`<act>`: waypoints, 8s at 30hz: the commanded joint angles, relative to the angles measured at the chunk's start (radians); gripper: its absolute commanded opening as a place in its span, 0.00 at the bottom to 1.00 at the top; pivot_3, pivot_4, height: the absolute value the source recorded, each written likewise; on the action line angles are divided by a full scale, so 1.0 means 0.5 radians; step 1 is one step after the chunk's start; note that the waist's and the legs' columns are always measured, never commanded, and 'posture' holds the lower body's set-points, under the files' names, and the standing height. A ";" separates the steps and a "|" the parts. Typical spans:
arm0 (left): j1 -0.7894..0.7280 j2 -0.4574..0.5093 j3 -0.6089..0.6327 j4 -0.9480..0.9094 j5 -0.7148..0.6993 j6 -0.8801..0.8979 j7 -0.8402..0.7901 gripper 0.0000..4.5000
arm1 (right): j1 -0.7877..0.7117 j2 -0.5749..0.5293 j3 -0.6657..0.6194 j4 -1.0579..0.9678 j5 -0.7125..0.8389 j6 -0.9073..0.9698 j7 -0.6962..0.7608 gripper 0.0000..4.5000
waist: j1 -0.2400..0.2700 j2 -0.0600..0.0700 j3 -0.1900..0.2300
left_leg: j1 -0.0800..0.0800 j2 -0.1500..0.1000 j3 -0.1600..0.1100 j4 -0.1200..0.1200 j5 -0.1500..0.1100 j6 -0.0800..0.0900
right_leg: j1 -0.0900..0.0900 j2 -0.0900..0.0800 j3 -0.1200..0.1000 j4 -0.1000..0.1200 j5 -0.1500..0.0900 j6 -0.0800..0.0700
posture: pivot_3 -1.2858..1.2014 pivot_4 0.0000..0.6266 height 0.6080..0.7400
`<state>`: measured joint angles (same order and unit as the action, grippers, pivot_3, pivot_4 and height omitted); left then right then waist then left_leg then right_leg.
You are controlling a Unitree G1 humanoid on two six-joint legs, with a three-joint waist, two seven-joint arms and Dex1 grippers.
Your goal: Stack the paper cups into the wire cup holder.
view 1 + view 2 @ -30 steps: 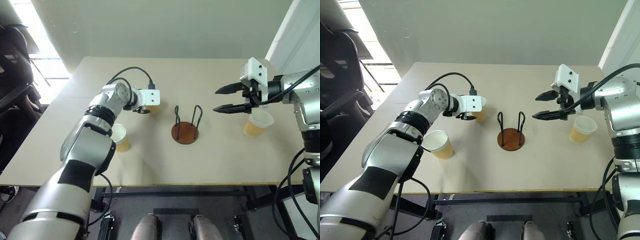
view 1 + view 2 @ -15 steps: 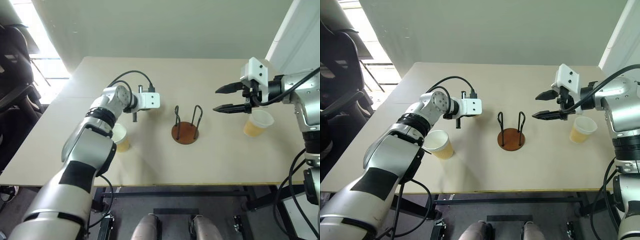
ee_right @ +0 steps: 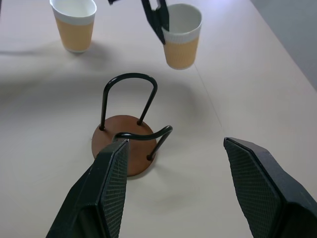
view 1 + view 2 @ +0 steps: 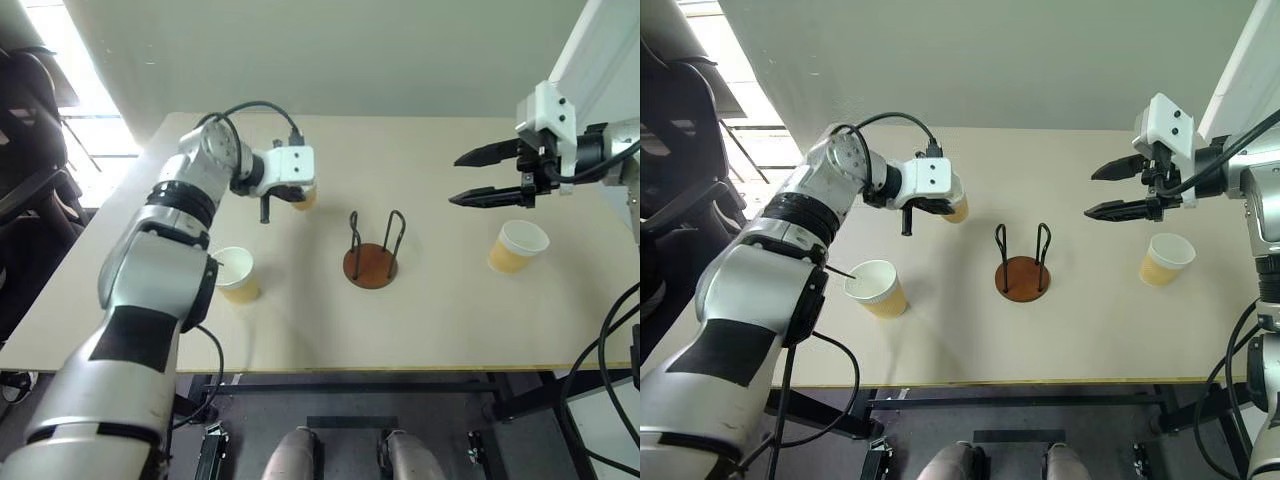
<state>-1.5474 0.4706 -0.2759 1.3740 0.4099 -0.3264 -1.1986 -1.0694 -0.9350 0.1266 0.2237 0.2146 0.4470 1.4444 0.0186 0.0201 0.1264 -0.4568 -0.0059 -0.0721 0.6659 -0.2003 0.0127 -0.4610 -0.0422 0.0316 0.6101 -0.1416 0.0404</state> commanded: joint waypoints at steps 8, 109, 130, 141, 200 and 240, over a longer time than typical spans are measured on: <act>-0.272 -0.080 0.173 -0.079 -0.218 0.061 -0.394 0.00 | -0.028 -0.068 -0.091 -0.079 0.129 -0.006 0.139 0.69 | -0.003 0.000 0.000 | -0.002 0.002 0.000 0.000 -0.002 0.002 | -0.001 -0.006 0.003 0.000 -0.005 0.001 | 0.52 0.24 1.00; -0.253 -0.317 -0.614 -0.220 -0.954 -0.052 -0.832 0.90 | 0.038 -0.382 -0.128 -0.152 0.269 0.194 0.315 0.69 | 0.014 0.000 0.000 | -0.005 -0.018 0.002 0.030 -0.017 0.029 | 0.016 -0.030 0.002 0.000 -0.014 0.035 | 0.52 0.24 1.00; -0.235 0.098 0.488 -0.199 -1.117 0.775 -0.784 0.90 | 0.281 -0.435 -0.049 0.024 -0.027 -0.070 0.099 0.69 | 0.009 0.002 0.000 | 0.002 -0.021 0.002 0.016 -0.015 0.027 | 0.016 -0.031 0.003 0.001 -0.024 0.033 | 0.52 0.24 1.00; -0.055 0.104 0.434 -0.343 -1.236 0.804 -0.832 0.90 | 0.231 -0.438 0.252 0.756 -0.693 -1.055 0.044 0.69 | 0.002 0.003 0.000 | 0.004 -0.019 0.003 0.017 -0.016 0.029 | 0.016 -0.032 0.002 0.000 -0.011 0.046 | 0.52 0.24 1.00; 0.375 0.593 -0.719 -0.788 -2.043 0.443 -0.832 0.91 | -0.280 -0.078 0.329 0.441 -0.973 -1.232 0.284 0.01 | -0.022 0.007 0.001 | 0.005 -0.010 -0.004 0.005 -0.017 0.018 | 0.014 -0.027 -0.006 -0.003 -0.008 0.014 | 0.52 0.24 1.00; 0.394 0.510 -0.599 -0.528 -1.787 0.323 -0.832 0.91 | -0.310 0.403 0.683 -0.258 -0.843 -0.838 0.340 0.01 | -0.021 0.006 0.001 | 0.000 -0.005 -0.007 0.001 -0.010 0.006 | 0.005 -0.021 -0.008 0.002 -0.015 0.003 | 0.52 0.24 1.00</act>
<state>-1.3323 0.7101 -0.5991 1.1286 -0.4730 -0.1567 -1.5789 -1.2182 -0.7334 0.4703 0.1224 -0.2113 0.0306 1.6101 0.0081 0.0230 0.1268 -0.4570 -0.0079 -0.0762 0.6664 -0.2054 0.0159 -0.4585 -0.0532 0.0277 0.6111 -0.1492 0.0421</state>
